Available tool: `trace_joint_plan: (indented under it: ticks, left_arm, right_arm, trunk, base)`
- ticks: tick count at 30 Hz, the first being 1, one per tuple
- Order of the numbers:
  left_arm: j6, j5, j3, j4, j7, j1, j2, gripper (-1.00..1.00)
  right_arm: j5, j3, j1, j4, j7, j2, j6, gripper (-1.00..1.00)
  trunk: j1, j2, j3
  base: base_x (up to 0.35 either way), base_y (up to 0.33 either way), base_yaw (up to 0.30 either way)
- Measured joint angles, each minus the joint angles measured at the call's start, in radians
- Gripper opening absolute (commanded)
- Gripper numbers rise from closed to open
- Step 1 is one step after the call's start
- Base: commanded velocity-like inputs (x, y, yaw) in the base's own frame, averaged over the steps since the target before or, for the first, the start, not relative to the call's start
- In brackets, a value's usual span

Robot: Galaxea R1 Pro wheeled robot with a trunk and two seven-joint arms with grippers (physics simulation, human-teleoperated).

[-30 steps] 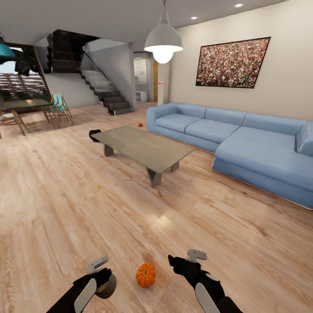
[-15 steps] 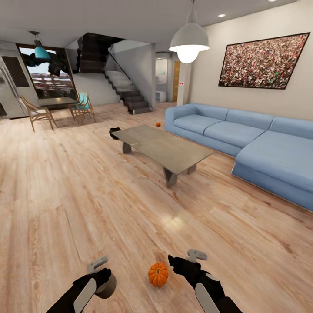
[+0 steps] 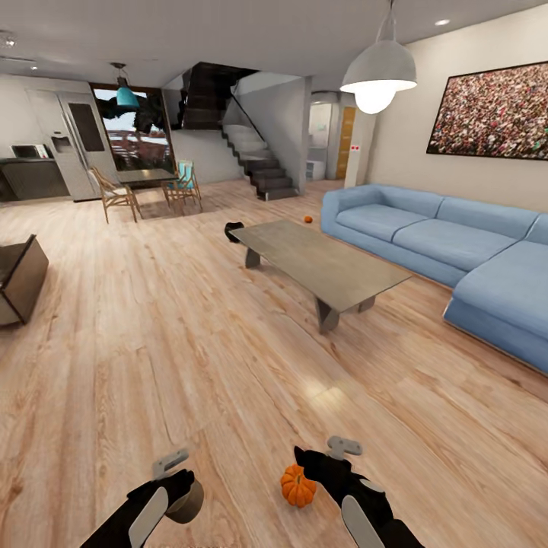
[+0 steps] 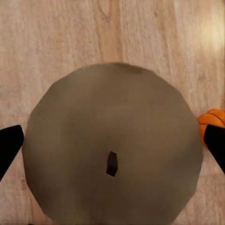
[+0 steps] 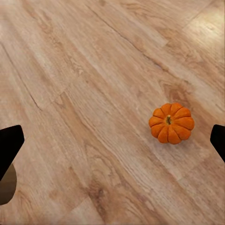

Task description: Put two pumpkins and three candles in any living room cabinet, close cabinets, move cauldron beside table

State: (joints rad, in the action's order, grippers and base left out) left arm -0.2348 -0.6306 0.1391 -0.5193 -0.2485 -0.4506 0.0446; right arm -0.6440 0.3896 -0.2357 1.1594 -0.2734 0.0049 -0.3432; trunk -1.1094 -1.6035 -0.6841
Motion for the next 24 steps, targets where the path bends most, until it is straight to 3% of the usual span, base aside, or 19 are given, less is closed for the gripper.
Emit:
trace_joint_plan:
  ticks: [3,19,24]
  left_arm:
    - [0.000,0.000,0.000,0.000,0.000,0.000,0.000,-1.00]
    - [0.000,-0.001,0.000,0.000,0.005,0.000,0.002,-1.00]
    - [0.000,-0.001,-0.001,0.000,0.006,0.000,0.003,-1.00]
  right_arm:
    - [0.000,0.000,0.000,0.000,0.000,0.000,0.000,1.00]
    - [0.002,0.003,0.000,-0.041,0.000,0.000,0.008,1.00]
    - [0.001,0.003,0.000,-0.043,0.000,0.000,0.011,1.00]
  trunk:
    - [0.012,0.021,0.009]
    - [0.012,0.021,0.009]
    - [0.012,0.021,0.009]
  base:
    - [0.000,0.000,0.280]
    - [0.000,0.000,0.280]
    - [0.000,0.132,0.280]
